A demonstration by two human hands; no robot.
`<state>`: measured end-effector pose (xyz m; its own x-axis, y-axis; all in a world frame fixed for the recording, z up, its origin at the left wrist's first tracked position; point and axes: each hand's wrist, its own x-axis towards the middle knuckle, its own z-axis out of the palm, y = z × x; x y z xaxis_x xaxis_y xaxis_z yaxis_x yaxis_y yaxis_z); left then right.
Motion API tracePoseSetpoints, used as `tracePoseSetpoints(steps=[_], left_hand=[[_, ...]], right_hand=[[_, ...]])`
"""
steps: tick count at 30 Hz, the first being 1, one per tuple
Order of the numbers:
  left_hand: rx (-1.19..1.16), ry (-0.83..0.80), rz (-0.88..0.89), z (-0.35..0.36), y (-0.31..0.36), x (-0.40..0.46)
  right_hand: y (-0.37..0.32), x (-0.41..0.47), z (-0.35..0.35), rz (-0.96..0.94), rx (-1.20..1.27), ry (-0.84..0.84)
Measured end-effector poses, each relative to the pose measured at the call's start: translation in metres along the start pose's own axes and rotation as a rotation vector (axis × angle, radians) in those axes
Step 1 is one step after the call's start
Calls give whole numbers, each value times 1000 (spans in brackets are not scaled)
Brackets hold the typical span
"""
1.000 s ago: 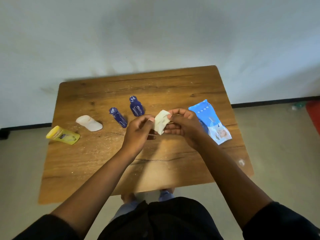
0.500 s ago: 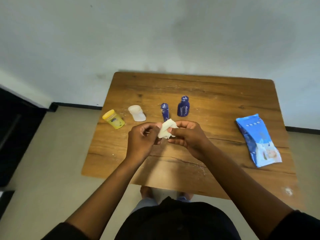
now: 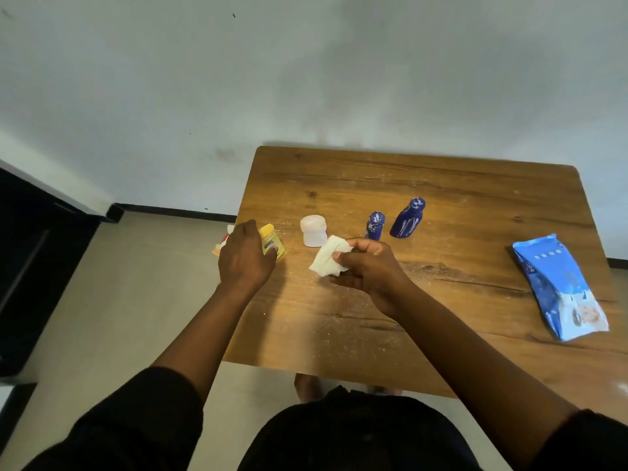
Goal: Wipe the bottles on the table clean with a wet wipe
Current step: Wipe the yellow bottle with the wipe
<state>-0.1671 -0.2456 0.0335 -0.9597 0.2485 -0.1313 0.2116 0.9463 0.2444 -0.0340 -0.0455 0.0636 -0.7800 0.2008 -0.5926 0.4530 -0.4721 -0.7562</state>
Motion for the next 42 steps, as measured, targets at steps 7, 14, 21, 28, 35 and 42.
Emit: tracePoseSetpoints(steps=[7, 14, 21, 28, 35, 42], left_hand=[[-140, -22, 9, 13, -28, 19], [-277, 11, 44, 11, -46, 33], [-736, -91, 17, -30, -57, 31], [-1150, -399, -61, -53, -46, 8], [-1343, -512, -90, -55, -20, -25], [-1419, -452, -132, -56, 21, -48]], right_hand=[[5, 3, 33, -43, -36, 57], [12, 6, 61, -96, -81, 143], [11, 4, 78, -260, -266, 222], [10, 7, 96, -357, -414, 259], [8, -9, 84, -623, -706, 383], [1, -28, 51, -902, -992, 296]])
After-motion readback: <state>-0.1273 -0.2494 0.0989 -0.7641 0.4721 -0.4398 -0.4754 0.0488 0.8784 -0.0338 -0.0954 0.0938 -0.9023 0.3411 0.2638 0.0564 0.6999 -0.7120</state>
